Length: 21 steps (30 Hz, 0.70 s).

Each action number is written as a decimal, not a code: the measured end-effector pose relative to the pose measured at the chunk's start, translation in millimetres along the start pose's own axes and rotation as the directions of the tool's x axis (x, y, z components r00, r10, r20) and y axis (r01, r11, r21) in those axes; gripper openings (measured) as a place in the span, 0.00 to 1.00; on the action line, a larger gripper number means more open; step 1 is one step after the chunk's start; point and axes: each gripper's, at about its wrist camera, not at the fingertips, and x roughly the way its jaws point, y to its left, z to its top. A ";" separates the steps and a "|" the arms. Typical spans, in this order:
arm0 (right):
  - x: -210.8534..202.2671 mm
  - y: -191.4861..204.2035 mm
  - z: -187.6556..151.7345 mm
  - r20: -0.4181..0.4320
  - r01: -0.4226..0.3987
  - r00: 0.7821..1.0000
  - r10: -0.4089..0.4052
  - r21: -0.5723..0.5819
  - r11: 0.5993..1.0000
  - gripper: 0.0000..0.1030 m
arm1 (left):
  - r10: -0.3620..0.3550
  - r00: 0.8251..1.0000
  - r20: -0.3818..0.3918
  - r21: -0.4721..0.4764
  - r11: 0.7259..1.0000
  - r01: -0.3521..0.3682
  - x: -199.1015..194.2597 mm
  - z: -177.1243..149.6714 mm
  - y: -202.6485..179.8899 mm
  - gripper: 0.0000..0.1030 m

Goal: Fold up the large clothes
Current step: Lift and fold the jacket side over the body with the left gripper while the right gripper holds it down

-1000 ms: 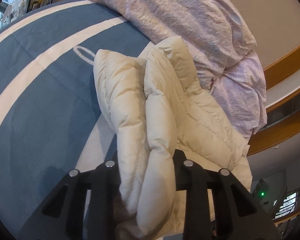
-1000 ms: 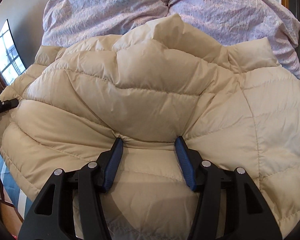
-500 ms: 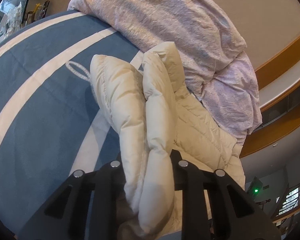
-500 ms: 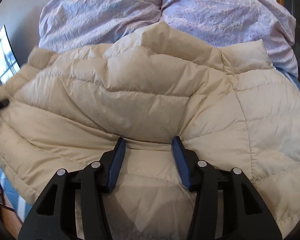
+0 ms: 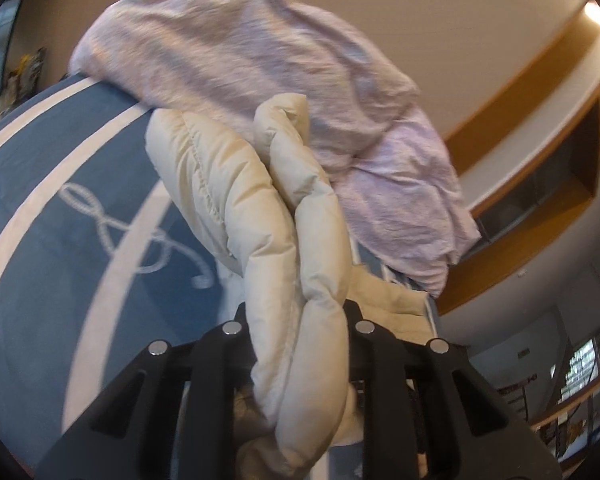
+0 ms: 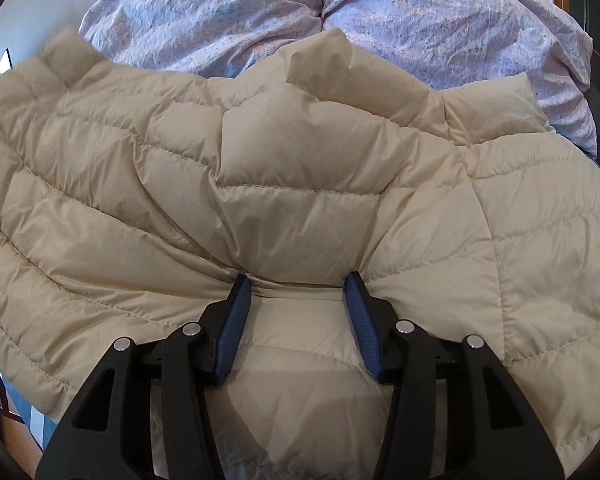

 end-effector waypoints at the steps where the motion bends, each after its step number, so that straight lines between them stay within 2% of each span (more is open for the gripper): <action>1: 0.0 0.2 -0.2 0.000 0.001 1.000 -0.001 0.000 1.000 0.49 | -0.014 1.000 -0.002 0.017 1.000 0.014 0.9 1.3 -11.7 0.20; 10: 1.1 -2.8 2.4 0.000 -0.004 1.000 0.004 0.009 1.000 0.49 | -0.098 0.993 -0.072 0.121 0.987 0.107 37.7 -7.9 -89.8 0.20; 21: 2.1 -9.3 4.7 0.006 -0.026 1.000 0.026 0.049 0.998 0.49 | -0.198 0.965 -0.171 0.109 0.970 0.218 89.2 -32.8 -136.4 0.20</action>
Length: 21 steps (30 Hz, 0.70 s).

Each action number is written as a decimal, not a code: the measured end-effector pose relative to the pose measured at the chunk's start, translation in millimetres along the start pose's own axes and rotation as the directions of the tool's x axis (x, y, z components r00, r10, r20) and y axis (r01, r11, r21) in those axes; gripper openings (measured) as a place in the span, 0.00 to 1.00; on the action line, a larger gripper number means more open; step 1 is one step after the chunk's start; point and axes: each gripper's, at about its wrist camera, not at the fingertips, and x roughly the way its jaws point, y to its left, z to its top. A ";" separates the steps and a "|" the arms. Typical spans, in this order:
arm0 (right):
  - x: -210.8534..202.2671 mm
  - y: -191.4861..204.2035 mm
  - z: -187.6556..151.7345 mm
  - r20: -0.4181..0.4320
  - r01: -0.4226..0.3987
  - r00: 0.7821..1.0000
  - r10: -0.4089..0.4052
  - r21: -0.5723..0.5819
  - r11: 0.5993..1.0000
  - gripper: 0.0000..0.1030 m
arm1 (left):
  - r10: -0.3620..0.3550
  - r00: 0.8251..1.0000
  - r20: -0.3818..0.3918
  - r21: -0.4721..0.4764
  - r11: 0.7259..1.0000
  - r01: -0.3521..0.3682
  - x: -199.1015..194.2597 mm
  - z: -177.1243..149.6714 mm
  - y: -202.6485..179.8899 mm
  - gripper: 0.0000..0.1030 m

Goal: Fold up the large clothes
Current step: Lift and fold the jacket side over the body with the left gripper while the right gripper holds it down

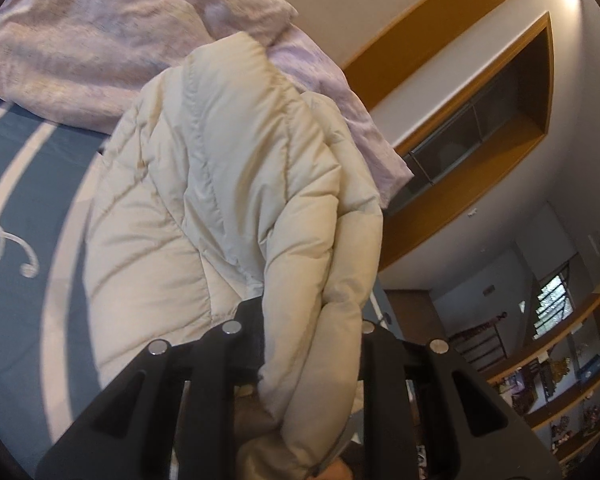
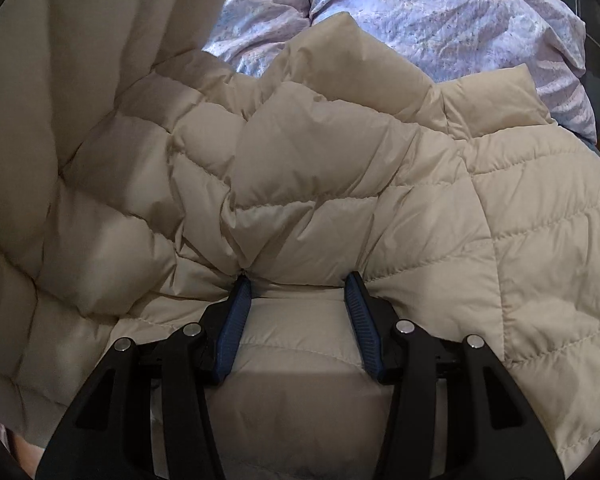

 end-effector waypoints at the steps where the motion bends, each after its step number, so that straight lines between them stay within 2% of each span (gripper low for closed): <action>1: 0.1 -0.7 0.0 0.001 -0.003 1.000 0.003 0.004 1.000 0.49 | -0.012 1.000 -0.008 -0.003 1.000 0.012 5.7 -0.4 -1.8 0.20; 14: -6.1 -27.3 1.6 0.026 -0.106 0.994 0.104 0.110 0.988 0.49 | -0.074 0.995 -0.059 -0.041 0.997 0.072 59.0 -9.1 -10.8 0.20; 21: -11.6 -33.3 0.6 0.033 -0.110 0.994 0.107 0.121 0.987 0.48 | -0.096 0.993 -0.071 -0.079 0.993 0.091 67.5 -19.2 -7.9 0.20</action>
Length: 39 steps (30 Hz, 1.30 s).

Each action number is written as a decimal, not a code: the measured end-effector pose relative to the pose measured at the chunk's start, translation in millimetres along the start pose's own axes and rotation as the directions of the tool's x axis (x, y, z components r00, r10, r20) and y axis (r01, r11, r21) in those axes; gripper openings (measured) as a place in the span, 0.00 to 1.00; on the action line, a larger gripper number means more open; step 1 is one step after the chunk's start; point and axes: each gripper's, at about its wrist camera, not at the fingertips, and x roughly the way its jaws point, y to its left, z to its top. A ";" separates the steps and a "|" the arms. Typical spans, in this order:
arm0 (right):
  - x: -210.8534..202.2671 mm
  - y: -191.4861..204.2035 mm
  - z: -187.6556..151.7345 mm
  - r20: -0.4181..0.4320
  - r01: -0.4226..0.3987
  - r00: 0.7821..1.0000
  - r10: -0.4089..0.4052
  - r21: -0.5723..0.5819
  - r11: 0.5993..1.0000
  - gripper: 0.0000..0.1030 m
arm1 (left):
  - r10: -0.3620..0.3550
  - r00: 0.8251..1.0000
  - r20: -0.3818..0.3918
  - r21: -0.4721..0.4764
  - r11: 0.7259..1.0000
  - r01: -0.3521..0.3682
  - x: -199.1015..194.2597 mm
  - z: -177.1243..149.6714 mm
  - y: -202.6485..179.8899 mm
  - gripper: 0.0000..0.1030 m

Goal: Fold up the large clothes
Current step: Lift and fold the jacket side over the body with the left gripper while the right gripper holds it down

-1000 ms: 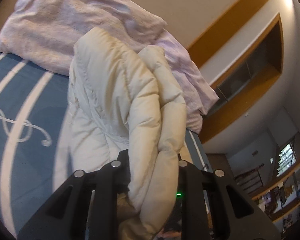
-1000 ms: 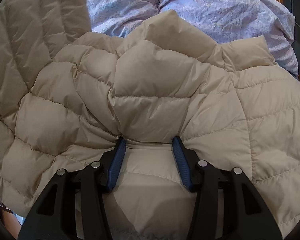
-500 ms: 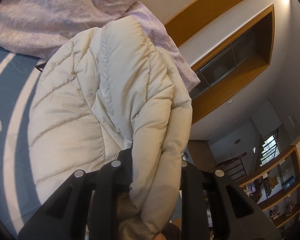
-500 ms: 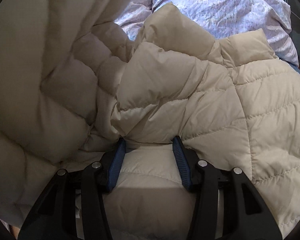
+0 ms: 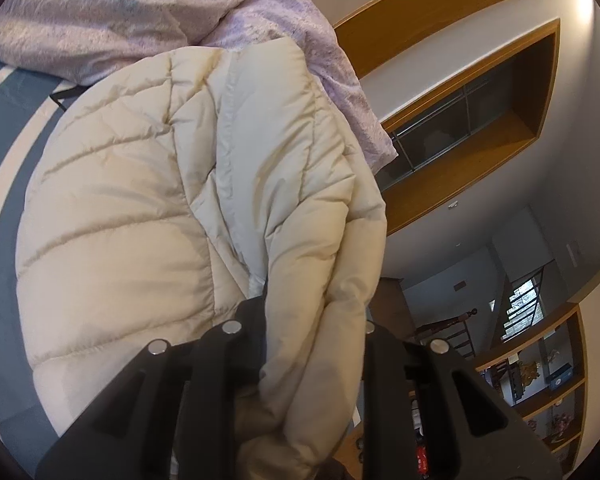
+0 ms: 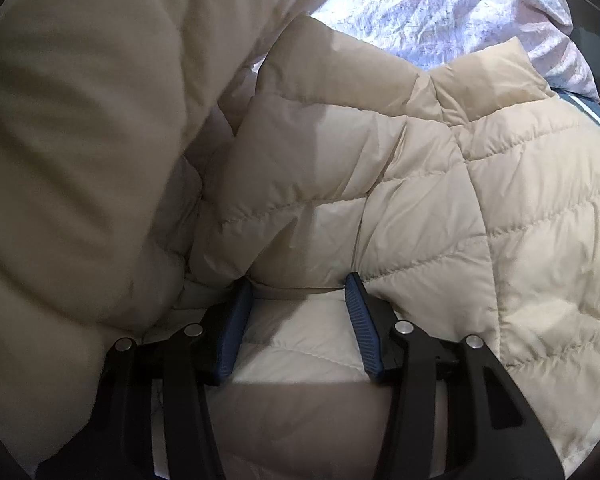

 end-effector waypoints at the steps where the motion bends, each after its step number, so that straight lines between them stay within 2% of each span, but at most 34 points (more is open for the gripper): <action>1: 1.0 -1.7 3.9 0.002 0.004 1.000 -0.004 -0.002 1.000 0.48 | -0.002 1.000 -0.003 -0.003 1.000 0.002 0.9 -1.2 1.2 0.20; 8: -16.4 -0.1 5.8 0.025 0.076 0.997 -0.074 -0.074 0.994 0.48 | 0.008 1.000 -0.025 -0.005 1.000 -0.008 11.8 -7.7 -1.8 0.21; 12: -34.8 -5.4 5.5 0.050 0.146 0.989 -0.141 -0.139 0.979 0.48 | 0.029 0.999 -0.036 0.012 1.000 -0.028 22.0 -14.9 -6.7 0.21; 21: -79.2 -42.1 -3.2 0.070 0.201 0.979 -0.193 -0.132 0.971 0.49 | 0.076 0.993 -0.091 0.028 0.997 -0.074 57.4 -35.6 -13.5 0.21; 30: -110.6 -78.0 -33.8 0.063 0.189 0.981 -0.183 -0.120 0.975 0.48 | 0.131 0.985 -0.114 0.052 0.991 -0.125 83.1 -46.1 -18.4 0.21; 33: -109.4 -85.4 -40.2 0.049 0.187 0.982 -0.182 -0.116 0.976 0.43 | 0.139 0.983 -0.117 0.063 0.989 -0.132 85.9 -49.8 -21.7 0.21; 39: -96.9 -105.6 -43.4 0.020 0.157 0.988 -0.156 -0.062 0.986 0.42 | 0.139 0.981 -0.134 0.105 0.987 -0.126 94.1 -58.3 -37.6 0.21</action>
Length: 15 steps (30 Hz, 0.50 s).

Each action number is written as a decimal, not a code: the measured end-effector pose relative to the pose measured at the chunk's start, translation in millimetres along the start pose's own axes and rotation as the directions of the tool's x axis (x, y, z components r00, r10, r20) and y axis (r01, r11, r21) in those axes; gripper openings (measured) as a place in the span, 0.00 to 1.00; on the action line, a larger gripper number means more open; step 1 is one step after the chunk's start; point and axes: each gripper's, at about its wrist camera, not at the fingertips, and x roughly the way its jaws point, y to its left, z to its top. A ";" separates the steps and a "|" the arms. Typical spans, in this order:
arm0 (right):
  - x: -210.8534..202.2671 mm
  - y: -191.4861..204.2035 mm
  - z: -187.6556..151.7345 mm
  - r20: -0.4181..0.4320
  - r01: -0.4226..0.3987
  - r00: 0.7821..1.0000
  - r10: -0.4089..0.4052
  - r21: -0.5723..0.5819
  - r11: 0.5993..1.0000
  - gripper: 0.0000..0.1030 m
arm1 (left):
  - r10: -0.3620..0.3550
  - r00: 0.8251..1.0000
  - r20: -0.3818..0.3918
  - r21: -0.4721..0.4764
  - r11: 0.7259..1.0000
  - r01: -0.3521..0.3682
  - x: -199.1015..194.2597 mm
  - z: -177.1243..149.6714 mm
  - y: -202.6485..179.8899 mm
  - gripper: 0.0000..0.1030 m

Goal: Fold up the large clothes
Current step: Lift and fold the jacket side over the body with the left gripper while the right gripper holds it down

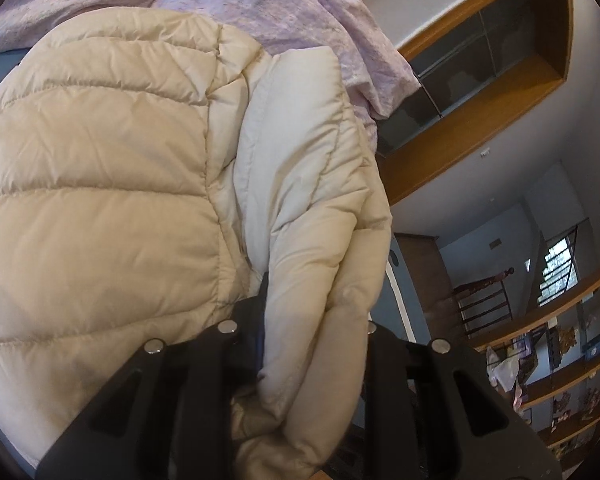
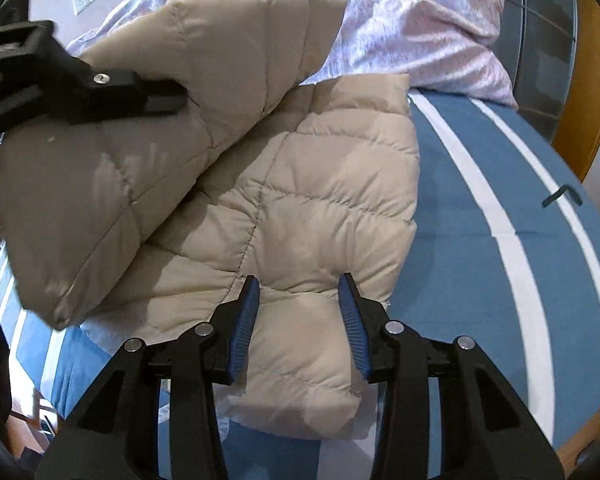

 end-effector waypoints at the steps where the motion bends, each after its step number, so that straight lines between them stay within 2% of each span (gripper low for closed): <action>1: 0.4 -1.3 -0.1 0.000 -0.004 1.000 0.004 0.007 1.000 0.42 | -0.001 1.000 -0.004 0.006 1.000 0.001 1.7 -0.8 -3.0 0.21; 9: 5.1 -14.7 1.9 0.005 -0.028 1.000 0.028 0.046 0.999 0.42 | 0.004 0.999 -0.044 0.042 0.999 -0.002 16.1 -6.8 -15.7 0.24; 12: 5.4 -15.3 2.4 0.005 -0.026 1.000 0.026 0.047 0.999 0.42 | 0.002 0.999 -0.046 0.044 0.999 0.000 15.3 -8.0 -17.6 0.30; 15: 5.2 -15.0 2.5 0.006 -0.025 1.000 0.024 0.051 0.998 0.42 | -0.007 0.999 -0.046 0.035 0.999 0.008 9.0 -7.6 -17.9 0.41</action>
